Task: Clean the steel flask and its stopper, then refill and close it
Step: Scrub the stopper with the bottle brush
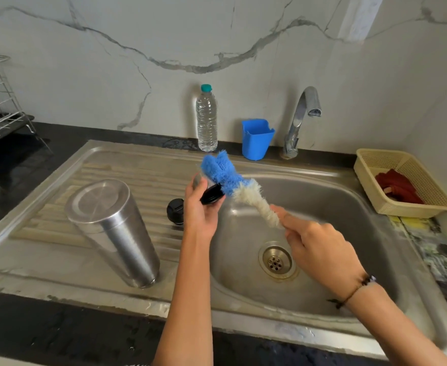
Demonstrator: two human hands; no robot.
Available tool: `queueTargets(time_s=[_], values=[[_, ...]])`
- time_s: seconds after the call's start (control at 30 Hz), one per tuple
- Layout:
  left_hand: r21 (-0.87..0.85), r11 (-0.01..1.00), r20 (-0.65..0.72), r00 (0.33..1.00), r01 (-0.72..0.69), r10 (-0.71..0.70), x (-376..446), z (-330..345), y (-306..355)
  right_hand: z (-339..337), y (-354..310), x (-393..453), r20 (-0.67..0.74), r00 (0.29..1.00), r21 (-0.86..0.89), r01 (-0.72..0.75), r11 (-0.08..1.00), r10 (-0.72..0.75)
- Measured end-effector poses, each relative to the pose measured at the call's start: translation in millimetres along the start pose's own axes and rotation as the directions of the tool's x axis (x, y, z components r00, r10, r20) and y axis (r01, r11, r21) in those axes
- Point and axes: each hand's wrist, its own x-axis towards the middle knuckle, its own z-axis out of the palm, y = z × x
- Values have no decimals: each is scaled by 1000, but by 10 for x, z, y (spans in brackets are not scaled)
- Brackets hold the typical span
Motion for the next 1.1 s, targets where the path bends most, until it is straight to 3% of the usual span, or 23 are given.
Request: queueTargets(time_s=[0.13,0.33,0.47,0.63,0.87,1.1], values=[[20,999,0,999,43,-43,-34,56,-55,-18,4,106,-25,1000,11,3,1000,-3],[-29,1000,-89,996,3,-5,82,-71,-29,-9,-14,-108,71,997,-76,2,997,3],[24,999,-62,998,28,-26,-15,58,-70,-35,-11,50,-7,1000,-21,-26,999,26],[-78,997,-133,991,-7,-4,51,-52,16,-17,-2,-184,32,999,-87,10,996,-7],[-139,988,-124,989,60,-77,-14,-13,29,-65,123,-110,-88,996,88,41,995,-33],[-103,993,-44,997,64,-69,-29,-27,50,18,112,-32,36,999,117,23,993,-27]])
